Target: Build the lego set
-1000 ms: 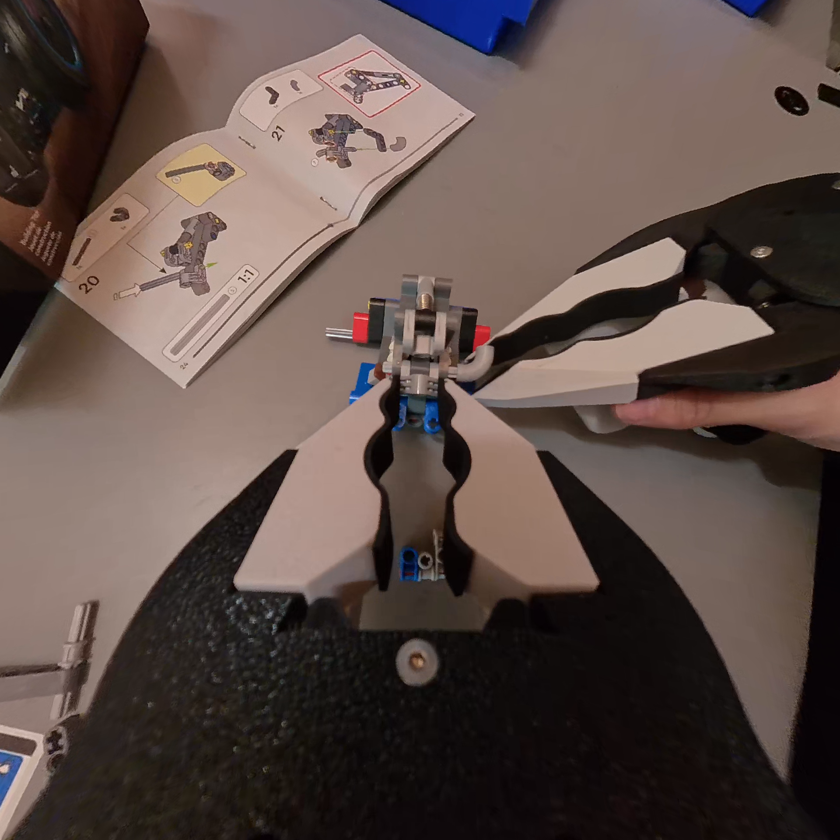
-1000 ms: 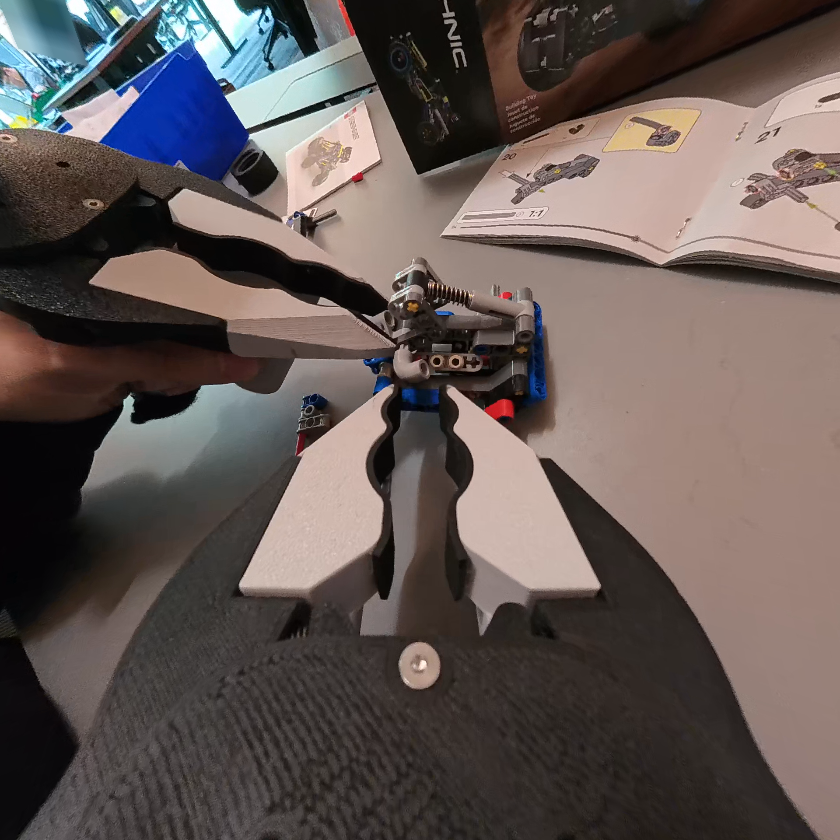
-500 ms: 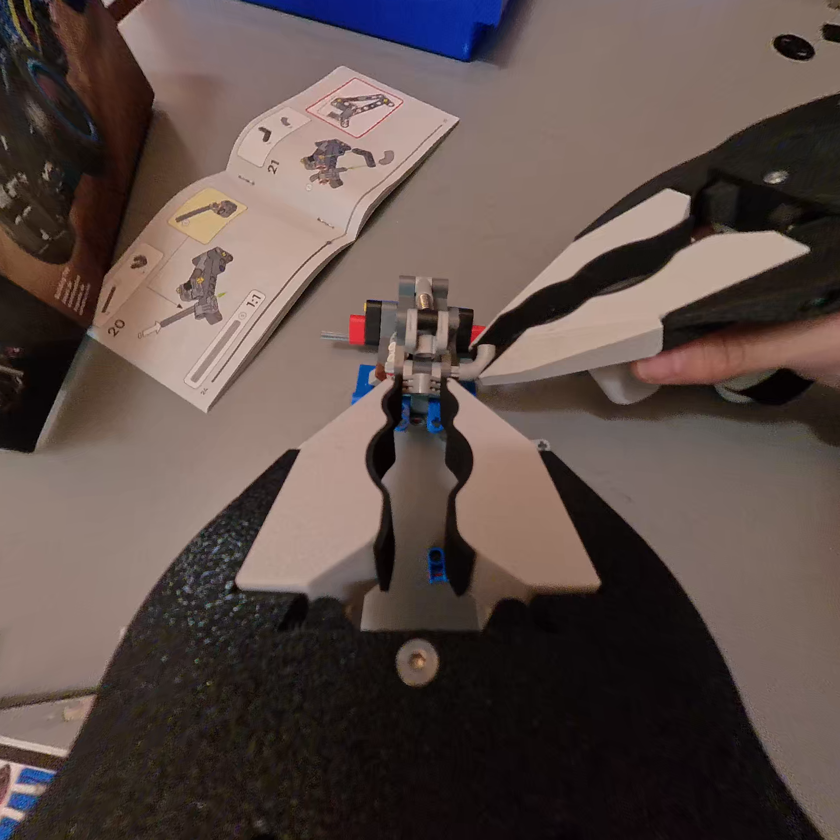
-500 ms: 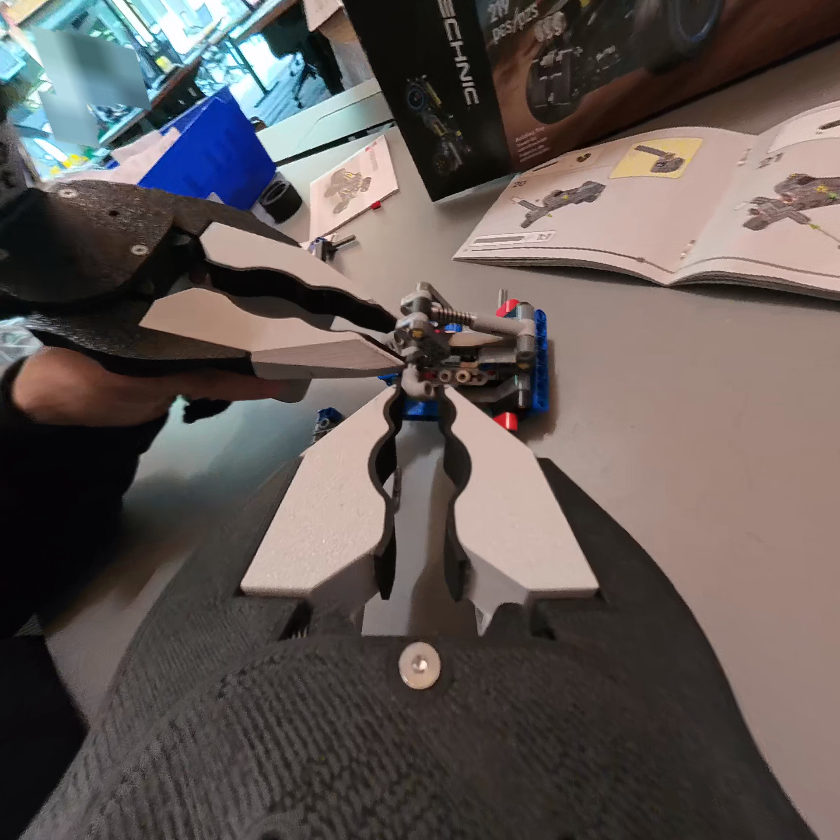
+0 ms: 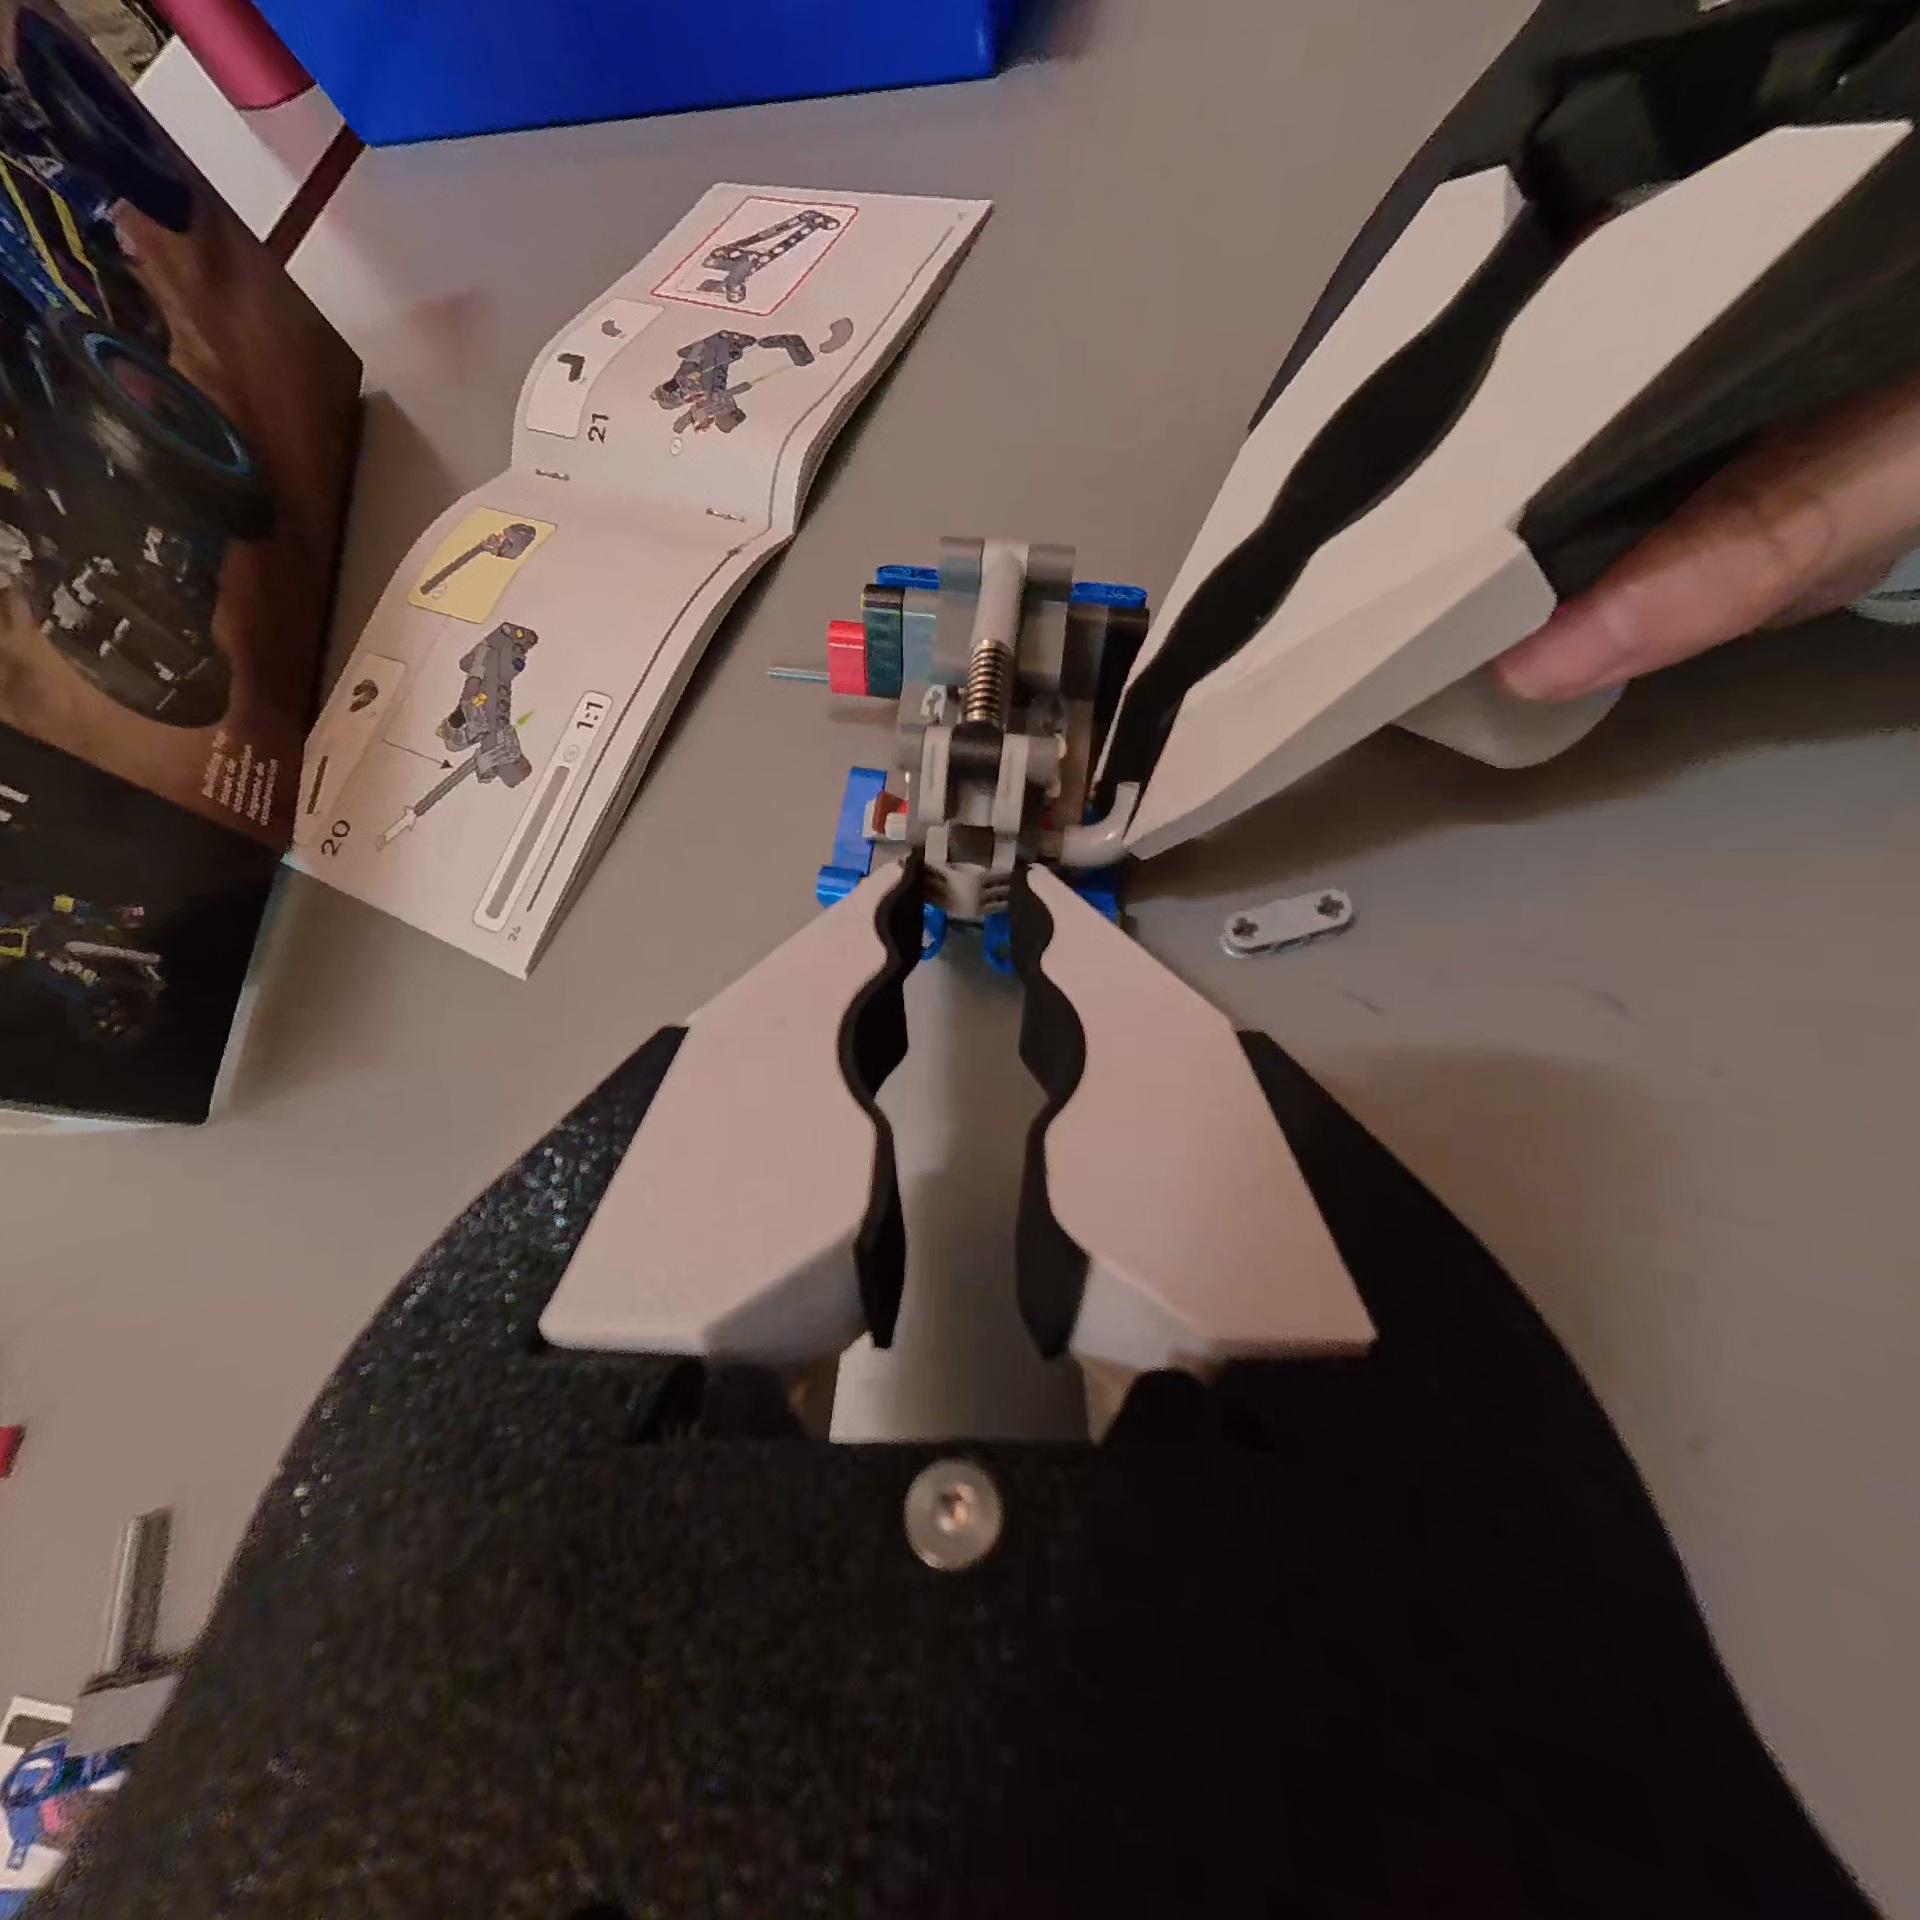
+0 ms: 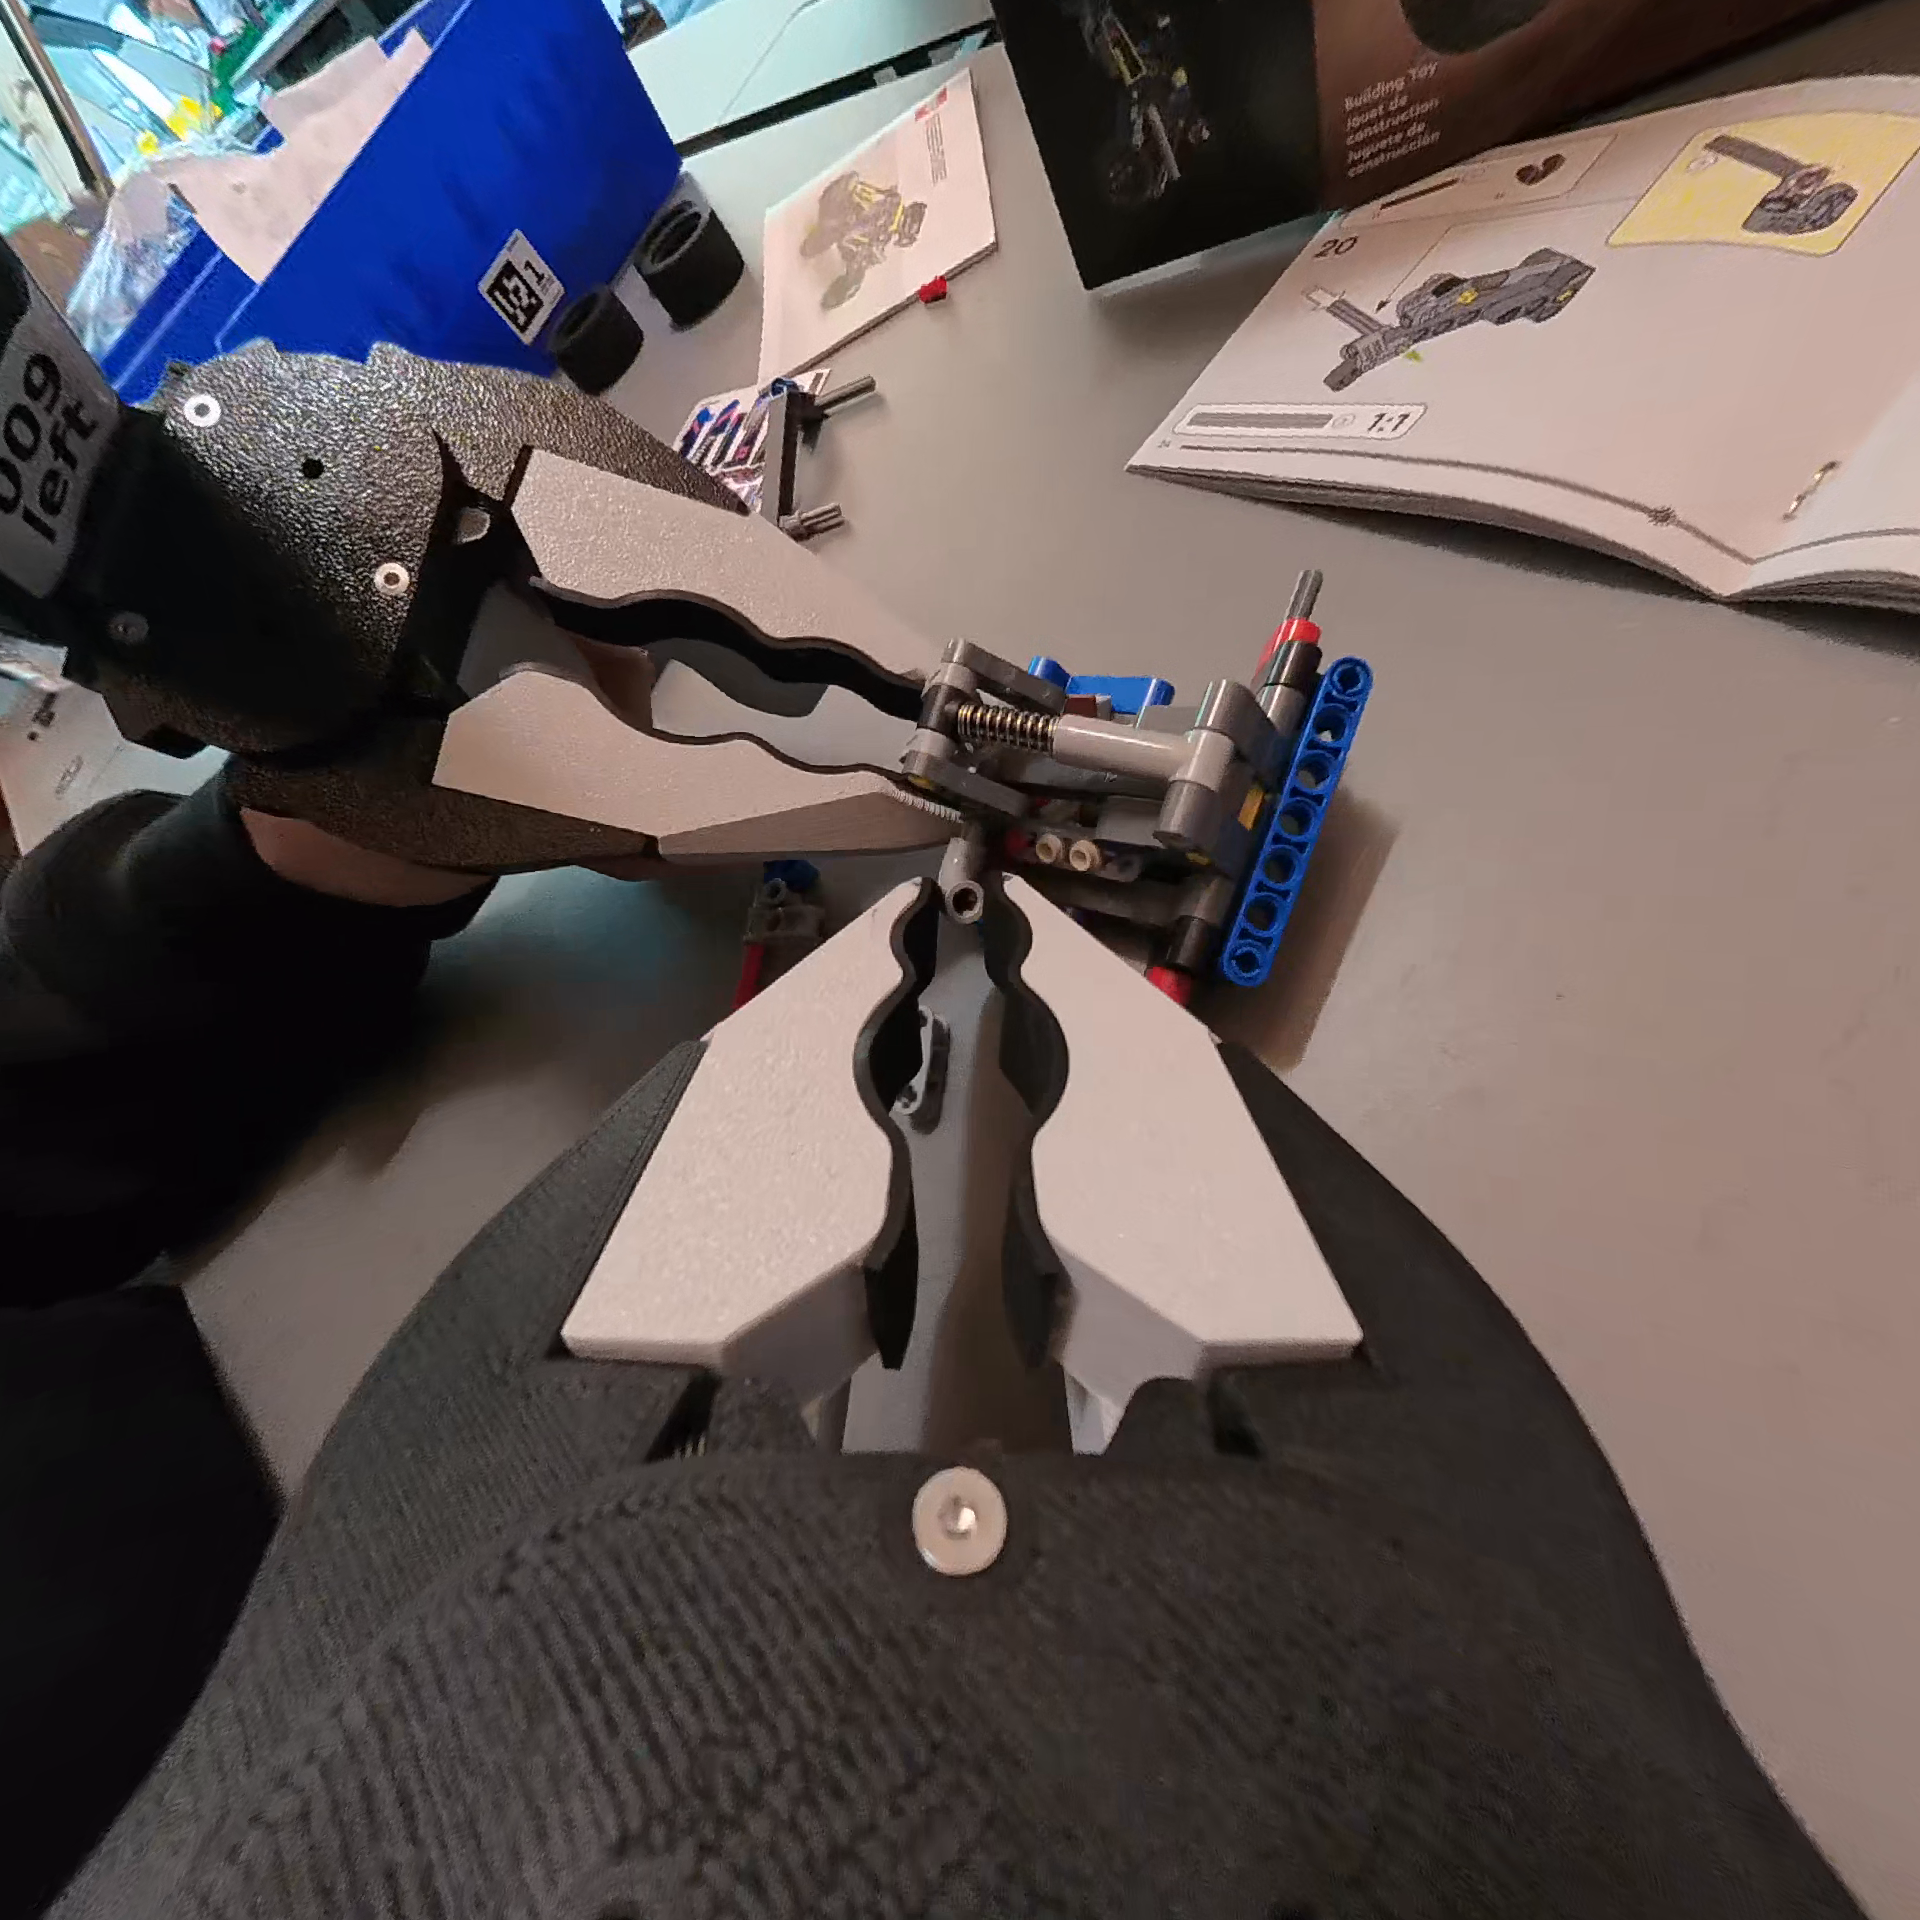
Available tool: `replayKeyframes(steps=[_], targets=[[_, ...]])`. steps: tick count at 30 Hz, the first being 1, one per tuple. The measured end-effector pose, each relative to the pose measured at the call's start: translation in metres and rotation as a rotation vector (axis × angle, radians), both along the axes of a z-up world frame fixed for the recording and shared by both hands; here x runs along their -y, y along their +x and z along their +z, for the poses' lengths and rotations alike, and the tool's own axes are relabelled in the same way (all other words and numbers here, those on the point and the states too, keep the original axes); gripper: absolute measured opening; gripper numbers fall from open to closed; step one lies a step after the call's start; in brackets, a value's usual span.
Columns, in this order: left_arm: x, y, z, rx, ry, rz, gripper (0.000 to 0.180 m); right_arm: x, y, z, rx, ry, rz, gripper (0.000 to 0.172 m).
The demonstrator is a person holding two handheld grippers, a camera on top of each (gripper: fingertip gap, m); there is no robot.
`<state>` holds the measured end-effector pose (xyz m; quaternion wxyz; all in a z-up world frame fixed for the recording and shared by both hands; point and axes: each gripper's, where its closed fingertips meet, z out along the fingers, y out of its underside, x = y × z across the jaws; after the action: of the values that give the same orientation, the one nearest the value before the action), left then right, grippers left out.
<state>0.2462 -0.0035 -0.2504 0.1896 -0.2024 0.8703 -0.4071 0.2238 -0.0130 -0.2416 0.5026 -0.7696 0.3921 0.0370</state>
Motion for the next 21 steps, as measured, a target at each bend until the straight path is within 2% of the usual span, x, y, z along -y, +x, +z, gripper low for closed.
replayKeyframes(steps=[9, 15, 18, 20, 21], targets=[[0.005, -0.001, 0.002, 0.064, 0.052, -0.005, 0.013, 0.006, -0.004, -0.001, -0.046, -0.019, 0.018, 0.007], [0.007, -0.003, 0.001, 0.051, 0.034, -0.017, 0.013, 0.008, -0.006, 0.0, -0.063, -0.012, 0.035, 0.007], [0.006, -0.003, 0.001, -0.04, -0.029, 0.022, 0.013, 0.008, -0.003, 0.003, -0.022, 0.01, 0.033, 0.006], [-0.003, 0.003, 0.0, -0.129, -0.079, 0.11, 0.013, 0.011, -0.001, 0.005, 0.056, -0.004, 0.016, 0.0], [-0.01, 0.007, 0.0, -0.161, -0.102, 0.147, 0.013, 0.016, 0.0, 0.004, 0.093, -0.039, 0.002, 0.005]])
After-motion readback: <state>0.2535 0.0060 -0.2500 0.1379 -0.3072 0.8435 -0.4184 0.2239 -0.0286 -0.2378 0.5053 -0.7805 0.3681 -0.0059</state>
